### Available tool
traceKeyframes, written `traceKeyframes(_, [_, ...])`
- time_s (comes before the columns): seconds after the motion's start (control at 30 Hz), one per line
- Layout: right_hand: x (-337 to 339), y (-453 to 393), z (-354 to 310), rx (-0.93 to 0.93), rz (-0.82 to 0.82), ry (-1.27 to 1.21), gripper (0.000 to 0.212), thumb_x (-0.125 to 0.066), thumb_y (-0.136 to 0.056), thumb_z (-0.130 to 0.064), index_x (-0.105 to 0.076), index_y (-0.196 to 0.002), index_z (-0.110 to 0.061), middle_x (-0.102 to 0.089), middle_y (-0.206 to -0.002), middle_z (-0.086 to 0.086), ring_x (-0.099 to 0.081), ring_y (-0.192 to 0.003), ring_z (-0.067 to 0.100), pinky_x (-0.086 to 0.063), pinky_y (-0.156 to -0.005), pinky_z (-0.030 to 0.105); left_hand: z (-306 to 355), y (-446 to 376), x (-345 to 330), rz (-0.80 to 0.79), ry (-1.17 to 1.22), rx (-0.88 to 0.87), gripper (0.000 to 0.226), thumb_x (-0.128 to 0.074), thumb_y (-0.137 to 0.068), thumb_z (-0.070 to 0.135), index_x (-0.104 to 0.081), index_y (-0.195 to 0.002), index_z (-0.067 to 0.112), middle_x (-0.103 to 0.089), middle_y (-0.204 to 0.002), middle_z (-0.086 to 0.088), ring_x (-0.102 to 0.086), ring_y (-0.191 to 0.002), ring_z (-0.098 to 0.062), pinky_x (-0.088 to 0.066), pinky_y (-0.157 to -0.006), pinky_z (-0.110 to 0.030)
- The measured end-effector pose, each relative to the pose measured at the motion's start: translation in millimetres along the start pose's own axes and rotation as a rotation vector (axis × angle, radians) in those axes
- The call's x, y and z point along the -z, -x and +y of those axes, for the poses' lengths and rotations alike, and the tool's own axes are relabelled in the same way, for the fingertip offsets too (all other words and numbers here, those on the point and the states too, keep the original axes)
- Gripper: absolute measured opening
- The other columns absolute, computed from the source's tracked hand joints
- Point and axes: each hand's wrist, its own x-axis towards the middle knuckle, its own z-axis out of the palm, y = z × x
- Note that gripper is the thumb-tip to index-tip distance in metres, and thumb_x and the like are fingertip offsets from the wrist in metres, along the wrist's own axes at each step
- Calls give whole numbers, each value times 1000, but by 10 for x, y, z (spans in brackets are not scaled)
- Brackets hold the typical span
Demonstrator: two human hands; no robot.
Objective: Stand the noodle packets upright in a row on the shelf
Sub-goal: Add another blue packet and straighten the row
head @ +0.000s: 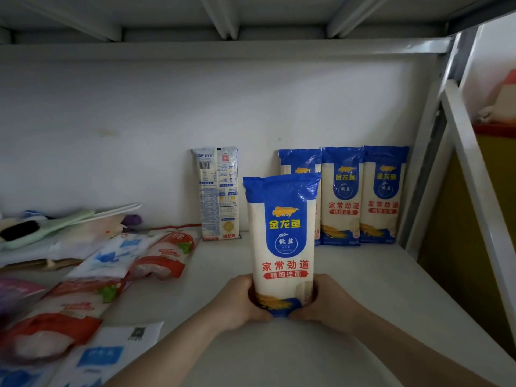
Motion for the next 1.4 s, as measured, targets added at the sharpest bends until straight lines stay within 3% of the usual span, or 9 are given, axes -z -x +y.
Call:
traceKeyframes(0.17, [2, -15, -28, 37, 29, 4, 48, -83, -66, -7, -61, -98, -36, -66, -97, -21, -62, -88, -7, -50, -69, 6, -6, -32, 33, 16, 35, -30, 54, -83, -66, 10, -62, -112, 29, -67, -110, 11, -62, -100, -2, -52, -83, -16])
traceKeyframes(0.27, [65, -54, -115, 69, 45, -32, 45, -83, -65, -3, -66, -94, -33, -70, -88, -21, -66, -84, -5, -51, -67, 8, 53, -44, 119, 52, 96, -78, 49, -83, -65, 3, -64, -104, 25, -71, -101, 9, -67, -93, -2, -55, -80, -20])
traceKeyframes(0.43, [191, -160, -279, 84, 23, -53, 40, -81, -68, -4, -68, -96, -29, -72, -94, -15, -68, -87, 1, -54, -70, 17, 152, -96, 328, 84, 180, -80, 50, -80, -62, -10, -63, -101, 16, -72, -100, -5, -68, -92, -16, -57, -78, -29])
traceKeyframes(0.6, [217, -266, -287, 19, -42, -58, 38, -80, -71, -6, -66, -103, -24, -72, -104, -5, -68, -95, 16, -58, -80, 37, 116, -99, 376, 50, 185, -44, 48, -79, -66, -7, -61, -97, 25, -72, -92, 6, -70, -79, -3, -57, -63, -24])
traceKeyframes(0.77, [213, -448, -312, -3, -77, -103, 44, -78, -73, -5, -63, -110, -23, -69, -111, -2, -66, -99, 16, -59, -78, 33, 93, -192, 485, 41, 189, 2, 48, -79, -68, -2, -60, -98, 29, -71, -96, 6, -69, -85, -8, -59, -66, -27])
traceKeyframes(0.93, [175, -680, -332, -33, -29, -103, 41, -78, -74, -7, -60, -105, -28, -66, -108, -3, -64, -99, 17, -60, -75, 34, 78, -363, 629, 42, 170, 55, 51, -78, -71, 0, -57, -110, 24, -69, -105, 0, -67, -95, -14, -60, -75, -36])
traceKeyframes(1.13, [139, -919, -338, -95, 14, -121, 52, -78, -73, -8, -55, -119, -18, -62, -105, -5, -59, -96, 15, -54, -57, 23, -54, -609, 719, 51, 130, 86, 56, -77, -74, 4, -51, -121, 20, -69, -111, -10, -69, -96, -24, -59, -76, -42])
traceKeyframes(1.4, [128, -1257, -204, -86, 82, -93, 52, -82, -70, -12, -61, -118, -13, -65, -101, -2, -61, -87, 11, -49, -60, 20, -249, -909, 748, 87, 157, 78, 60, -78, -72, 5, -51, -124, 15, -68, -115, -7, -67, -102, -21, -55, -88, -42])
